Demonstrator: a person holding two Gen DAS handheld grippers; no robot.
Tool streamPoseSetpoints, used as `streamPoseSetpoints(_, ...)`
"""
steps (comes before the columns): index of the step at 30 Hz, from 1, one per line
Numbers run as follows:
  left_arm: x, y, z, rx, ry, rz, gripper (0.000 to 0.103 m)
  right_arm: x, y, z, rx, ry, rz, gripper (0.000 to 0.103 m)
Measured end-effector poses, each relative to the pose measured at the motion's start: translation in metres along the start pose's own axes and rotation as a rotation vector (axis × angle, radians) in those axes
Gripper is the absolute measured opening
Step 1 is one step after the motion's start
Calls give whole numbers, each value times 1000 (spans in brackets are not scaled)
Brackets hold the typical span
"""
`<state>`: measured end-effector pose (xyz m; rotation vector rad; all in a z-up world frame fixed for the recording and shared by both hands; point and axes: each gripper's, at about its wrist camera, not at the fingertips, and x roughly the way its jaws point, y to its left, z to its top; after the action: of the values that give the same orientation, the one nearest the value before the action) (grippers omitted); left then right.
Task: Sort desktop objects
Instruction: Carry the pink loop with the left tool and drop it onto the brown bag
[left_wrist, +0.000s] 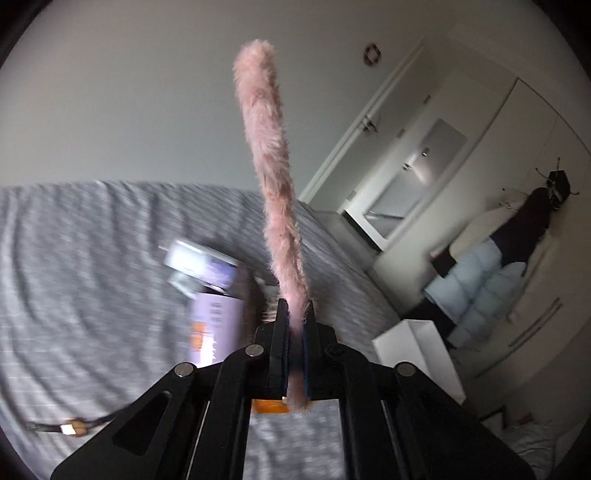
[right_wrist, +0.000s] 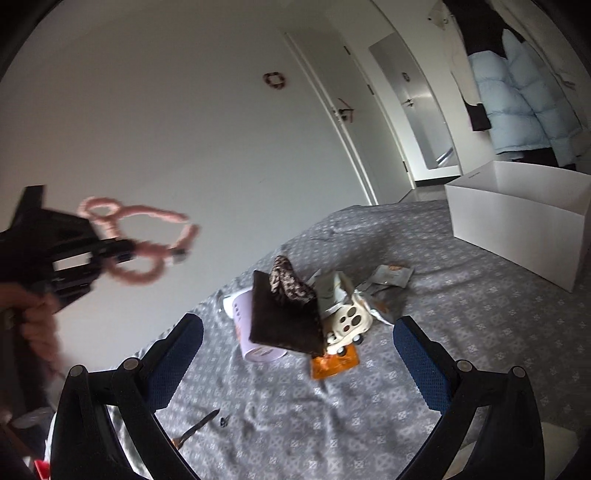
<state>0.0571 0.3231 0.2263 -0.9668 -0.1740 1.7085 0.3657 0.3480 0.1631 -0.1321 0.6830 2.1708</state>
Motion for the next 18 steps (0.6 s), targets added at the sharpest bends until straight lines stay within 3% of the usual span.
streamPoseSetpoints(5,97,-26,-5,9,116,-68,4,16,-12,1,41,37,-22,103)
streamPoseSetpoints(9,158,-28,-19,55,196,-29,5,27,-18,-2,57,64,-44,103)
streamPoseSetpoints(11,167,-28,-22,74,215,32,14,32,-16,-4,53,69,-50,103)
streamPoseSetpoints(12,170,-26,-23,62,233,72,24,35,-14,-6,41,76,-52,103)
streamPoseSetpoints(13,169,-24,-23,40,245,97,45,36,-12,-7,29,83,-51,103)
streamPoseSetpoints(14,163,-20,-22,12,244,120,59,38,-9,-8,17,90,-45,103)
streamPoseSetpoints(15,147,-14,-21,-11,201,130,78,38,-7,-9,7,92,-33,103)
streamPoseSetpoints(16,131,-9,-20,-21,147,138,86,37,-5,-10,1,90,-23,103)
streamPoseSetpoints(18,78,2,-18,-19,32,182,87,34,-2,-9,-6,75,-11,103)
